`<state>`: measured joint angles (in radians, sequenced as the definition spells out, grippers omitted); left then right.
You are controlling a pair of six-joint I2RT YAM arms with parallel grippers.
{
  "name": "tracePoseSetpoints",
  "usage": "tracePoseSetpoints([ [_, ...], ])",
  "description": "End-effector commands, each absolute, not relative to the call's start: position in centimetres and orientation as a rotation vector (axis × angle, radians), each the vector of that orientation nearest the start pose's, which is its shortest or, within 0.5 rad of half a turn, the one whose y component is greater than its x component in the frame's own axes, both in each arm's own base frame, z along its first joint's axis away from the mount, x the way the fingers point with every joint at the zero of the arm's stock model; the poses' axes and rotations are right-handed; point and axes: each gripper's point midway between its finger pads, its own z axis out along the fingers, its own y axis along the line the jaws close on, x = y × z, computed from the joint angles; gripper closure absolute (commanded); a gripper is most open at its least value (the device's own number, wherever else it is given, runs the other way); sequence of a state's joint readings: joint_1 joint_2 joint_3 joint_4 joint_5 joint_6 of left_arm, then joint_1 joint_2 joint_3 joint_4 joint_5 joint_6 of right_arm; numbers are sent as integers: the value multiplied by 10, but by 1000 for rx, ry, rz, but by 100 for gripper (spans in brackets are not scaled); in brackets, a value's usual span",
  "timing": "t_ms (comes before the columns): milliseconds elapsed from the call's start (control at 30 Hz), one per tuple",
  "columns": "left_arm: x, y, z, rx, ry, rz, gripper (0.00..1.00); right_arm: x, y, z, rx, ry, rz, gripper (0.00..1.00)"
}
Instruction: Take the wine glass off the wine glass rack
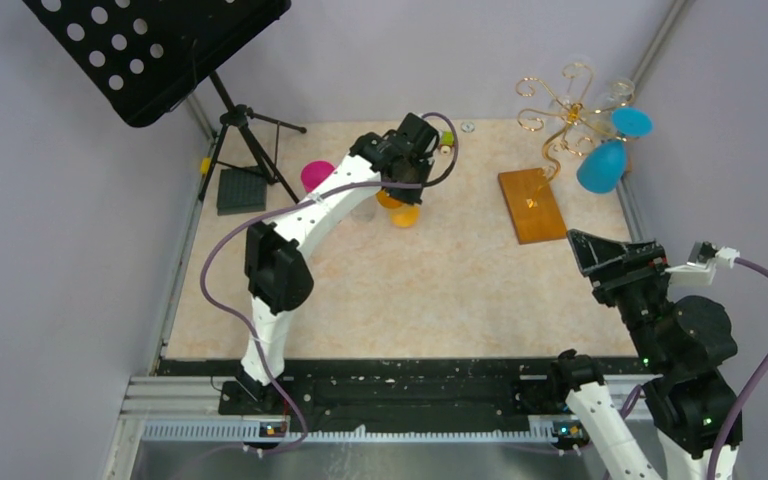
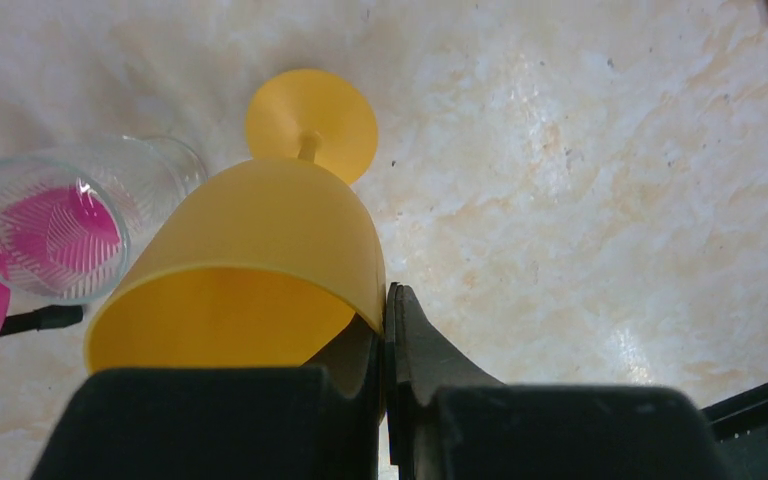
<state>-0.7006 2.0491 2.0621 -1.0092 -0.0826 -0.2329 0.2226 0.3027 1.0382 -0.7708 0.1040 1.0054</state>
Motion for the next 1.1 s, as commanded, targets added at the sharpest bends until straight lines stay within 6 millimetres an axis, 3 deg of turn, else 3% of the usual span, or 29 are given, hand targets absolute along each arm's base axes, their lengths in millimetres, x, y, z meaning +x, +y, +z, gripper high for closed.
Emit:
tracePoseSetpoints([
  [0,391,-310,188,597,2512,-257,100,155,55,373,686,1506,867,24],
  [367,404,-302,173,601,2553,-259,100,162,63,379,661,1512,906,25],
  [633,411,-308,172,605,2546,-362,74,163,64,377,667,1515,909,25],
  [800,419,-310,193,585,2488,-377,53,165,65,376,664,1522,911,25],
  [967,419,-312,239,570,2374,-435,38,173,62,372,644,1566,835,23],
  [1033,414,-312,260,574,2327,-464,32,179,57,379,603,1575,762,21],
  [1067,411,-311,270,577,2304,-480,24,182,55,389,578,1566,730,21],
])
